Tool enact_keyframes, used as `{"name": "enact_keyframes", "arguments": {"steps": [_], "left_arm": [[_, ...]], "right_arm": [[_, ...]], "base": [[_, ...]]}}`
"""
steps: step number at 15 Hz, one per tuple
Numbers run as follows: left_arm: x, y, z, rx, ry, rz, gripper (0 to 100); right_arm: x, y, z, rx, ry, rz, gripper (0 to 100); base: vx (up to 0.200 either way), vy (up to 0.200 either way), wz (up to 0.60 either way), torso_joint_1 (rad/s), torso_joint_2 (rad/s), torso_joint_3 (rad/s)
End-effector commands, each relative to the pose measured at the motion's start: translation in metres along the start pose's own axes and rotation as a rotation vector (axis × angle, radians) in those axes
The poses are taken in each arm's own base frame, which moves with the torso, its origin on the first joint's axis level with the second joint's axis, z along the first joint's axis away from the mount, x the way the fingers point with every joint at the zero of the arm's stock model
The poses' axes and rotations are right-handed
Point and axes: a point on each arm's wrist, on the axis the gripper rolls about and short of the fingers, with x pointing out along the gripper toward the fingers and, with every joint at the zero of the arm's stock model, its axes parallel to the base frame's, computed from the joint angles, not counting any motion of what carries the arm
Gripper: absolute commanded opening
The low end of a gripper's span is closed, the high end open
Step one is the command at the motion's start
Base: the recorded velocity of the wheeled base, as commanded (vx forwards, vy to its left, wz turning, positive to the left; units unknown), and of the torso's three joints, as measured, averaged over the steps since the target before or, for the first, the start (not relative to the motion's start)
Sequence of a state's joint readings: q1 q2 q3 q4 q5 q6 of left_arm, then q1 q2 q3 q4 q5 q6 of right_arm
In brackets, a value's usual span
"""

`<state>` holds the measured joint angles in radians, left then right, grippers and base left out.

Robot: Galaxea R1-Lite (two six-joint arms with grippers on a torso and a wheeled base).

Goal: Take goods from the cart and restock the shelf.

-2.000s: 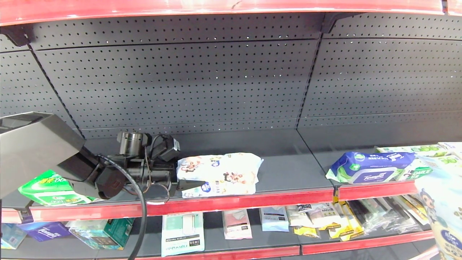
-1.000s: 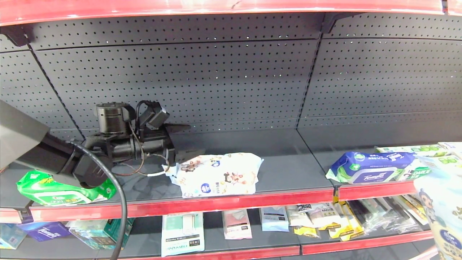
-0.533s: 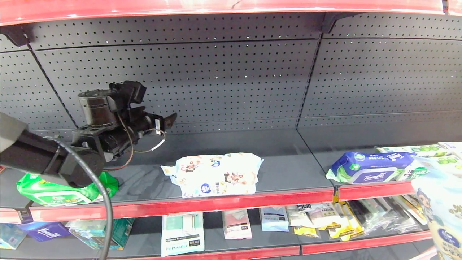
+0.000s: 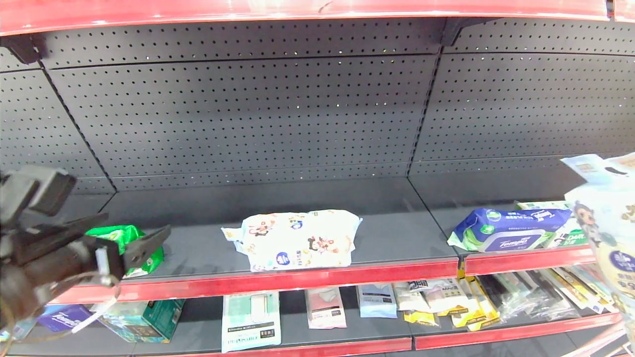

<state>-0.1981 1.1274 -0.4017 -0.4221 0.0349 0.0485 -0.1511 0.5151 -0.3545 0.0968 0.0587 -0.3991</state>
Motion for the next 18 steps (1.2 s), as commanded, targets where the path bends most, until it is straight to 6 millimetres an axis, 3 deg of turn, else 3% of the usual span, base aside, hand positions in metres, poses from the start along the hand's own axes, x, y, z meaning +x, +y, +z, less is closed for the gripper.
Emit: {"name": "enact_keyframes", "arguments": {"steps": [1,3,4,5,14,18], "left_arm": [[-0.124,-0.002,-0.074,-0.002,-0.072,-0.099,100],[-0.145,-0.002,-0.089,-0.002,-0.109,-0.099,100],[-0.165,-0.002,-0.115,0.005,-0.167,-0.094,100],[-0.172,-0.003,-0.127,0.02,-0.185,-0.088,100],[-0.164,-0.003,-0.14,0.039,-0.117,-0.074,100],[-0.161,-0.003,-0.143,0.036,-0.1,-0.076,100]], "right_arm": [[0.026,-0.002,0.014,-0.018,0.071,0.16,0],[0.033,0.0,0.018,-0.033,0.077,0.215,0],[0.046,0.0,0.027,-0.04,0.102,0.255,0],[0.052,-0.001,0.031,-0.039,0.117,0.266,0],[0.082,-0.004,0.048,-0.039,0.181,0.292,0],[0.111,-0.006,0.064,-0.048,0.219,0.308,0]], "base": [[0.0,0.0,0.0,0.0,0.0,0.0],[0.0,0.0,0.0,0.0,0.0,0.0],[0.0,0.0,0.0,0.0,0.0,0.0],[0.0,0.0,0.0,0.0,0.0,0.0],[0.0,0.0,0.53,0.003,0.0,-0.001],[0.0,0.0,0.0,0.0,0.0,0.0]]}}
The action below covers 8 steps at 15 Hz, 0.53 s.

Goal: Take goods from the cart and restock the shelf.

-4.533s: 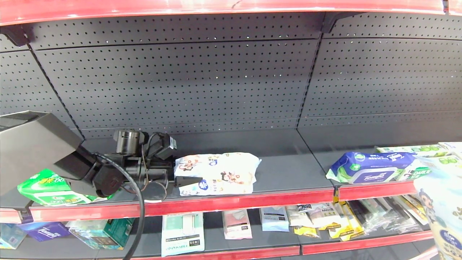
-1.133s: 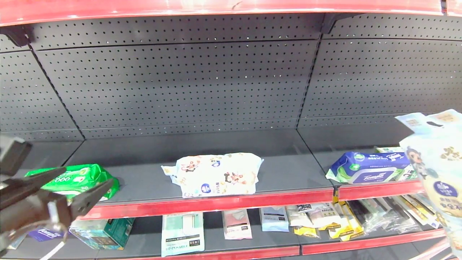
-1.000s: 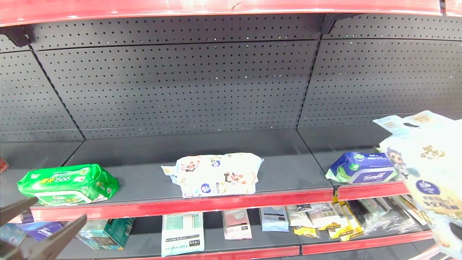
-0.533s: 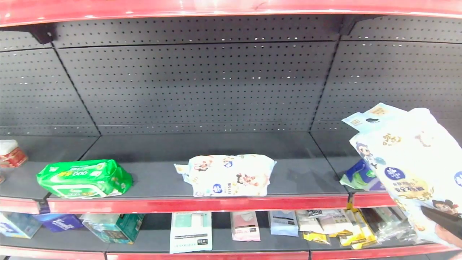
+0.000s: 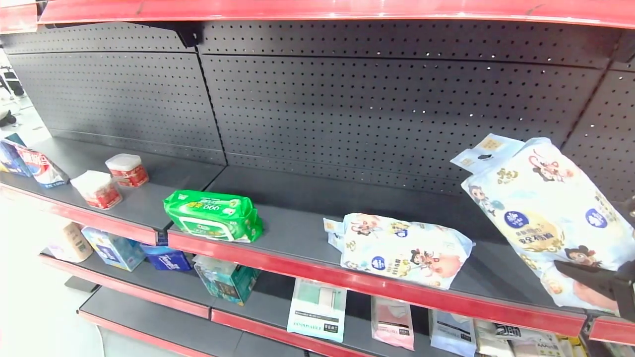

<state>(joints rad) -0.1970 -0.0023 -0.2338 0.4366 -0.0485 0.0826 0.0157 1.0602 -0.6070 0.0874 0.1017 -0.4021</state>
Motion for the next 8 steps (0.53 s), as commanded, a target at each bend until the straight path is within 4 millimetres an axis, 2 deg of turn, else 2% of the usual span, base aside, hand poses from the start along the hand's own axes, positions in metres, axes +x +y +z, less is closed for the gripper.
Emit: {"name": "enact_keyframes", "arguments": {"steps": [1,3,4,6,8], "left_arm": [[0.002,0.0,-0.001,-0.007,-0.003,-0.001,100],[0.005,0.0,-0.001,-0.035,-0.03,0.005,100],[0.006,0.0,-0.001,-0.037,-0.033,0.005,100],[0.007,-0.001,0.002,-0.048,-0.069,0.051,100],[0.005,-0.003,0.004,-0.091,-0.077,0.101,100]], "right_arm": [[0.027,-0.008,0.014,0.0,0.055,0.03,0],[0.048,-0.016,0.022,-0.013,0.084,0.068,0],[0.051,-0.017,0.023,-0.017,0.085,0.071,0],[0.083,-0.031,0.034,-0.074,0.107,0.116,0],[0.099,-0.039,0.042,-0.099,0.104,0.13,0]], "base": [[0.0,0.0,0.0,0.0,0.0,0.0],[0.0,0.0,0.0,0.0,0.0,0.0],[0.0,0.0,0.0,0.0,0.0,0.0],[0.0,0.0,0.0,0.0,0.0,0.0],[0.0,0.0,0.0,0.0,0.0,0.0]]}}
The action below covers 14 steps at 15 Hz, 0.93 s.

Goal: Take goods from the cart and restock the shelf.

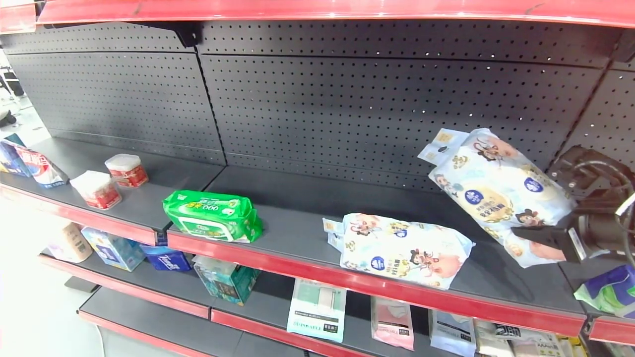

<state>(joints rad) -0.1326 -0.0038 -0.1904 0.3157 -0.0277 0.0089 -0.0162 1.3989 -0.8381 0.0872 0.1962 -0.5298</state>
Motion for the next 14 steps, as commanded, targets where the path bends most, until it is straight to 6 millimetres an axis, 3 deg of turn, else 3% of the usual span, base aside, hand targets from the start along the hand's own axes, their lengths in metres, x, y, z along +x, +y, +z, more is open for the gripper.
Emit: {"name": "enact_keyframes", "arguments": {"steps": [1,6,9,14], "left_arm": [[0.0,0.001,0.0,-0.02,0.006,0.083,100],[0.003,-0.002,0.005,-0.041,0.016,0.189,100],[0.006,-0.002,0.009,-0.055,0.007,0.218,100],[0.008,-0.003,-0.005,-0.066,0.004,0.387,100]], "right_arm": [[0.039,-0.018,0.008,-0.022,0.042,0.04,0],[0.066,-0.025,0.011,-0.067,0.071,0.068,0],[0.067,-0.025,0.01,-0.067,0.076,0.071,0],[0.066,-0.03,0.007,-0.063,0.071,0.073,0]], "base": [[0.0,0.0,0.0,0.0,0.0,0.0],[0.0,0.0,0.0,0.0,0.0,0.0],[0.0,0.0,0.0,0.0,0.0,0.0],[0.0,0.0,0.0,0.0,0.0,0.0]]}}
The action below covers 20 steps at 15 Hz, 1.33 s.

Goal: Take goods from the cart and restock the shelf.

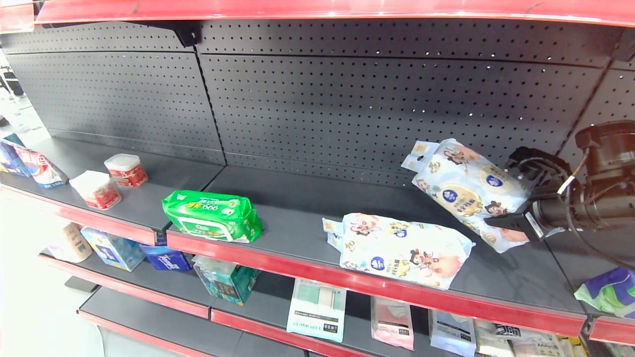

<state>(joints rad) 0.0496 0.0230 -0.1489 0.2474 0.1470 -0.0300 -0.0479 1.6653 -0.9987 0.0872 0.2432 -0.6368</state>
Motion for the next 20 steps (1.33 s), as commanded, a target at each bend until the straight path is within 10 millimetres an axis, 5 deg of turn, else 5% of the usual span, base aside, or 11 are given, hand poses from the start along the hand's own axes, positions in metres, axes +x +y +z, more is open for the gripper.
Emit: {"name": "enact_keyframes", "arguments": {"steps": [1,6,7,11,20], "left_arm": [[0.001,-0.001,-0.003,-0.01,0.0,0.064,100],[0.004,-0.006,-0.006,-0.093,-0.085,0.212,100],[0.011,-0.007,-0.006,-0.101,-0.213,0.172,100],[0.012,-0.009,-0.01,0.012,-0.154,-0.128,100],[0.013,-0.008,-0.015,0.016,-0.114,-0.06,100]], "right_arm": [[-0.001,0.0,-0.002,0.003,0.004,-0.001,0],[0.001,0.0,-0.003,0.005,0.009,0.002,0],[0.001,0.0,-0.004,0.007,0.012,0.003,0],[0.002,-0.002,-0.005,0.01,0.016,0.001,0],[0.009,-0.003,-0.007,-0.012,0.022,0.02,0]], "base": [[0.0,0.0,0.0,0.0,0.0,0.0],[0.0,0.0,0.0,0.0,0.0,0.0],[0.0,0.0,0.0,0.0,0.0,0.0],[0.0,0.0,0.0,0.0,0.0,0.0],[0.0,0.0,0.0,0.0,0.0,0.0]]}}
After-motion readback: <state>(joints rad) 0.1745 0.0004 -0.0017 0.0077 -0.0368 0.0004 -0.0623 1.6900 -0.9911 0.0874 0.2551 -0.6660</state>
